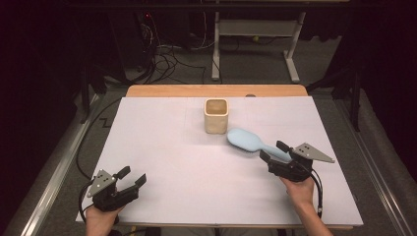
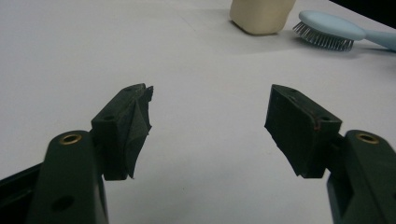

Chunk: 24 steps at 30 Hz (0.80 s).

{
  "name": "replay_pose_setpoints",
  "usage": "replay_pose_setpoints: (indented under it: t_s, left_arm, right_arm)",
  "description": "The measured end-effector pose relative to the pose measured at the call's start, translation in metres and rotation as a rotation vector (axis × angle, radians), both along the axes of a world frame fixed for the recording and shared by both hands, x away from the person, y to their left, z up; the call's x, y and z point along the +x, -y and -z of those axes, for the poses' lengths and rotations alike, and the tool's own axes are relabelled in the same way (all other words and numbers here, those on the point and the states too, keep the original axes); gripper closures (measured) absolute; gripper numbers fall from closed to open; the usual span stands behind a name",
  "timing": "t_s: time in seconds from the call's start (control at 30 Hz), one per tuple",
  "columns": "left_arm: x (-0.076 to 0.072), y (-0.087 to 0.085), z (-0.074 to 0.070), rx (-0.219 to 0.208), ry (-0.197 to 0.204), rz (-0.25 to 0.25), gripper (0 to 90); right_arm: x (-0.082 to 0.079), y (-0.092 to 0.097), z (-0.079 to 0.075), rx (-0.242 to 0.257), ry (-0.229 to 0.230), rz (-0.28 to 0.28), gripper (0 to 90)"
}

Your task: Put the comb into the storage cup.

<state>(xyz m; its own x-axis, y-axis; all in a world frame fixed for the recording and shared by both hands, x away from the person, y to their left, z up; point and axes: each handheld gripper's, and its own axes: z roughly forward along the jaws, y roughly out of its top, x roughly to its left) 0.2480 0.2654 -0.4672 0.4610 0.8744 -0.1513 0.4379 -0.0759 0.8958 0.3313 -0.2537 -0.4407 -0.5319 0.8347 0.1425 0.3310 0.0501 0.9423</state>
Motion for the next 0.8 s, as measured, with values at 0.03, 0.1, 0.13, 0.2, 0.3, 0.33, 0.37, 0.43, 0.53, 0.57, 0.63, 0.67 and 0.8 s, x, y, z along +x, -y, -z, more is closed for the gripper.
replay_pose_setpoints:
  t_s: [0.03,0.1,0.13,0.2,0.3,0.33,0.37,0.43,0.53,0.57,0.63,0.67,0.8]
  left_arm:
    - [0.000,0.000,0.000,-0.002,0.001,-0.003,31.5]
    - [0.000,-0.001,0.000,-0.003,0.001,-0.004,31.5]
    - [0.000,-0.001,0.000,-0.003,0.001,-0.004,31.5]
    - [0.000,-0.001,0.000,-0.006,-0.001,-0.004,31.5]
    - [0.000,-0.001,0.000,-0.003,-0.001,-0.004,31.5]
    - [0.000,-0.001,0.000,-0.004,-0.002,-0.004,31.5]
    - [0.000,-0.001,0.000,-0.004,-0.002,-0.004,31.5]
    - [0.000,0.000,0.000,-0.004,-0.002,-0.004,31.4]
    - [0.001,0.000,0.000,-0.005,-0.003,-0.003,31.4]
    - [0.001,0.000,0.000,-0.004,-0.004,-0.003,31.4]
    - [0.001,0.000,0.000,-0.005,-0.004,-0.004,31.4]
    - [0.001,0.000,0.000,-0.006,-0.004,-0.004,31.4]
    - [0.000,0.000,0.000,-0.005,-0.003,-0.004,31.4]
  right_arm:
    - [0.003,-0.002,0.000,0.002,-0.007,-0.002,24.2]
    - [0.006,-0.004,0.001,0.004,-0.010,0.000,24.3]
    - [0.006,-0.004,0.001,0.004,-0.010,0.000,24.3]
    - [0.010,-0.007,0.002,0.000,-0.017,0.000,24.5]
    - [0.013,-0.010,0.001,-0.003,-0.019,-0.005,24.6]
    - [0.014,-0.011,0.001,-0.006,-0.020,-0.007,24.6]
    - [0.014,-0.011,0.001,-0.006,-0.020,-0.007,24.6]
    - [0.016,-0.013,0.000,-0.008,-0.024,-0.011,24.6]
    - [0.020,-0.016,0.000,-0.013,-0.032,-0.017,24.8]
    - [0.023,-0.017,0.000,-0.015,-0.038,-0.017,24.9]
    - [0.026,-0.019,0.000,-0.024,-0.051,-0.017,25.0]
    - [0.026,-0.019,0.000,-0.024,-0.051,-0.017,25.0]
    - [0.029,-0.022,-0.001,-0.031,-0.060,-0.022,25.1]
